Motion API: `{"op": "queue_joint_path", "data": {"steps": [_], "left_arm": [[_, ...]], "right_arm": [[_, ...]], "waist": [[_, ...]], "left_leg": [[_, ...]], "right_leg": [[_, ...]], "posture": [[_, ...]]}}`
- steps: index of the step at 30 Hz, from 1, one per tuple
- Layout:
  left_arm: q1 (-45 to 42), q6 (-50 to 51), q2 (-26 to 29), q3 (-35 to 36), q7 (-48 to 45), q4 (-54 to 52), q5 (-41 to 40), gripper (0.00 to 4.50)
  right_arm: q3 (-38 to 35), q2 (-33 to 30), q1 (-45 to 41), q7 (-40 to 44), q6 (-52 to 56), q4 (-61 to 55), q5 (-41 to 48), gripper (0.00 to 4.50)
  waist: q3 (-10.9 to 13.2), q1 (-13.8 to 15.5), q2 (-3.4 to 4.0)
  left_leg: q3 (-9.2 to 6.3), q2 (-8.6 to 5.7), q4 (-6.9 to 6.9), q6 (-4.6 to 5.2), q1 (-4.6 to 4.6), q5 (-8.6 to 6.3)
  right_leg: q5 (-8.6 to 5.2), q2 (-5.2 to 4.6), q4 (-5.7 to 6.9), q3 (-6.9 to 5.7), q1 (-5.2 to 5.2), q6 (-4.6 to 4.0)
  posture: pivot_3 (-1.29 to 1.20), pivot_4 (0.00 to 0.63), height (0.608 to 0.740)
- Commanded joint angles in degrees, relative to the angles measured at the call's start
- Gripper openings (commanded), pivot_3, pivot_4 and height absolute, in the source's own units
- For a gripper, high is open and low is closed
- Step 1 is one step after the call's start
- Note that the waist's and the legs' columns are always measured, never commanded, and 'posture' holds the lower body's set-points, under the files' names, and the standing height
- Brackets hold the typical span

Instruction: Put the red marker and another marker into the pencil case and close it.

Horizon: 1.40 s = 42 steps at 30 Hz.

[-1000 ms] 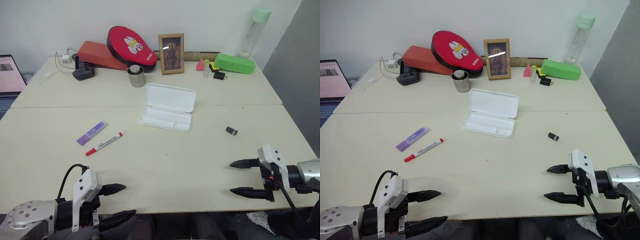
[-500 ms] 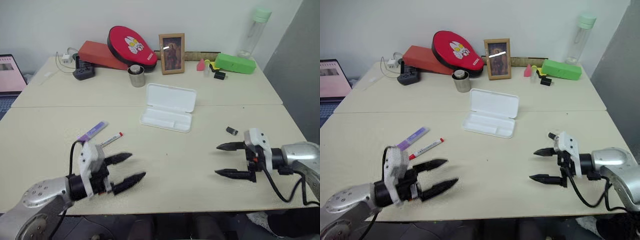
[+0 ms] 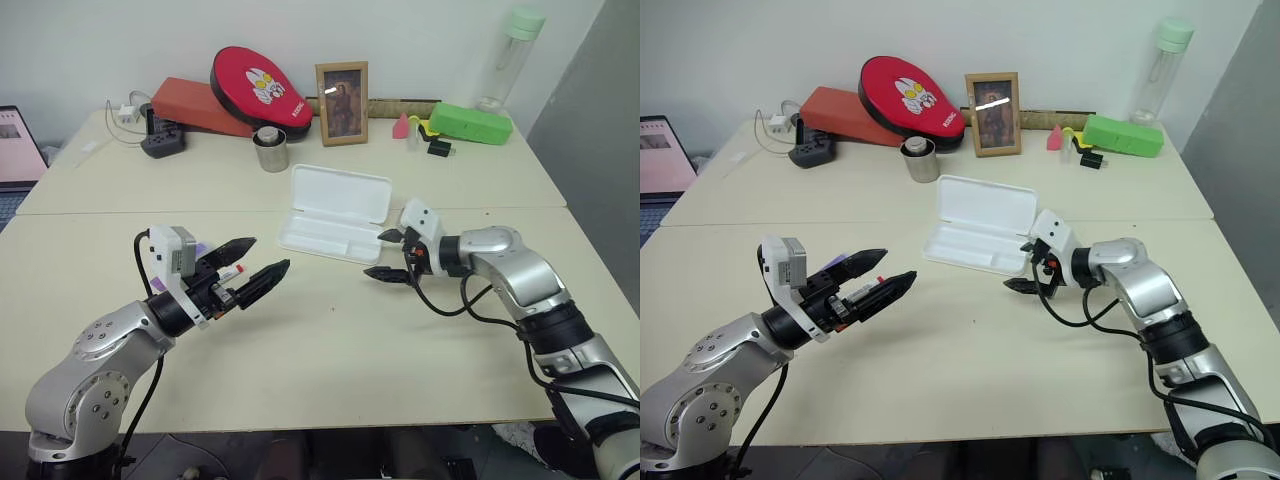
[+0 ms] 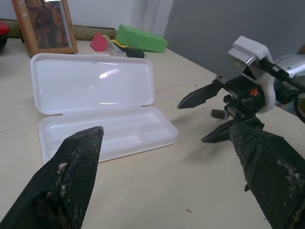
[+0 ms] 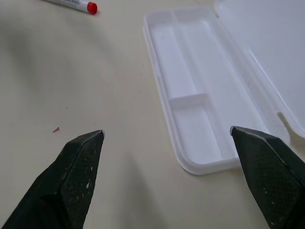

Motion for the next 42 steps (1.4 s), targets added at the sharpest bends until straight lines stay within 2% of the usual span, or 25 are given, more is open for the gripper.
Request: {"op": "queue_joint_path", "data": {"steps": [1, 6, 12, 15, 18, 24, 25, 31, 32, 38, 42], "left_arm": [[0.2, -0.7, 1.3, 2.7, 0.5, -1.6, -0.9, 4.50], [0.2, -1.2, 1.0, 2.7, 1.9, -2.6, -0.4, 4.50], [-1.5, -1.9, 0.9, 1.6, 2.8, -2.9, -0.1, 4.50], [-1.7, -2.4, 1.9, 1.1, 2.1, -3.1, 1.0, 4.50], [-1.5, -2.8, 2.6, 0.9, 1.7, -2.9, 1.9, 4.50], [-1.1, -3.4, 3.2, 0.4, 1.2, -3.3, 3.1, 4.50], [-1.1, -3.4, 3.2, 0.5, 1.2, -3.3, 3.1, 4.50], [-1.2, -3.0, 3.3, 0.6, 1.0, -3.4, 2.3, 4.50], [-1.0, -2.8, 3.5, 0.4, 0.7, -3.6, 2.3, 4.50], [0.3, -2.7, 5.7, 0.9, -1.7, -3.6, 2.0, 4.50], [2.6, -2.0, 8.5, 1.9, -4.8, -4.6, 1.2, 4.50]], "right_arm": [[1.7, 2.1, -3.6, 1.8, -3.0, 3.1, -2.7, 4.45], [2.9, 4.8, -4.8, 2.9, -4.8, 7.5, -4.8, 4.45], [4.5, 9.1, -8.2, 2.0, -9.1, 17.9, -9.4, 4.45], [4.6, 11.0, -10.6, 2.1, -10.4, 23.5, -10.8, 3.95], [5.1, 11.5, -11.8, 3.1, -11.8, 26.1, -12.4, 3.24], [5.5, 11.6, -12.2, 5.5, -11.4, 26.4, -14.1, 1.86], [5.6, 11.6, -12.2, 5.7, -11.2, 26.4, -14.4, 1.49], [4.5, 11.9, -12.0, 6.9, -10.9, 25.4, -13.9, 0.16], [4.5, 11.8, -11.9, 7.1, -11.3, 25.3, -14.0, 0.04], [3.9, 10.9, -11.7, 8.4, -14.1, 24.3, -13.9, 0.04], [4.5, 7.9, -8.2, 15.4, -18.7, 15.9, -11.7, 0.04]], "waist": [[0.0, 0.0, 0.00], [0.0, -0.1, 0.00], [0.0, -0.1, 0.00], [0.0, -0.2, 0.00], [0.0, -0.2, 0.00], [0.0, -0.2, 0.00], [0.0, -0.2, 0.00], [0.0, -0.2, 0.00], [0.0, -0.2, 0.00], [0.0, -0.2, 0.01], [0.0, -0.2, 0.02]], "left_leg": [[-0.01, 0.00, 0.01, 0.08, 0.01, -0.05], [-0.01, 0.02, 0.00, 0.09, 0.06, -0.05], [0.00, 0.01, 0.00, 0.08, 0.07, -0.04], [0.04, 0.01, 0.00, -0.04, 0.09, 0.02], [0.03, 0.01, -0.01, -0.05, 0.07, 0.03], [0.03, 0.01, -0.01, -0.03, 0.08, 0.02], [0.03, 0.01, -0.01, -0.02, 0.08, 0.01], [0.03, 0.01, -0.01, -0.02, 0.09, 0.01], [0.03, 0.01, -0.01, -0.01, 0.09, 0.01], [0.03, 0.02, -0.02, 0.00, 0.09, 0.00], [0.02, 0.02, -0.02, 0.07, 0.08, -0.04]], "right_leg": [[0.02, 0.00, 0.00, -0.01, 0.01, 0.01], [0.03, 0.02, 0.04, 0.00, 0.01, 0.00], [0.04, 0.02, 0.04, 0.00, 0.00, -0.01], [0.04, 0.03, 0.05, 0.02, 0.00, -0.01], [0.04, 0.04, 0.04, 0.01, -0.01, -0.01], [0.04, 0.03, 0.04, 0.02, 0.00, -0.01], [0.04, 0.03, 0.04, 0.02, 0.00, -0.01], [0.04, 0.04, 0.05, 0.02, 0.00, -0.01], [0.04, 0.03, 0.05, 0.02, 0.00, -0.01], [0.04, 0.04, 0.05, 0.02, -0.01, -0.01], [0.04, 0.04, 0.04, 0.02, -0.01, -0.01]], "posture": [[0.00, 0.150, 0.740], [0.00, 0.150, 0.740], [0.00, 0.150, 0.740], [0.00, 0.150, 0.740], [0.00, 0.150, 0.740], [0.00, 0.150, 0.740], [0.00, 0.150, 0.740], [0.00, 0.150, 0.740], [0.00, 0.150, 0.740], [0.00, 0.150, 0.740], [0.00, 0.150, 0.740]]}}
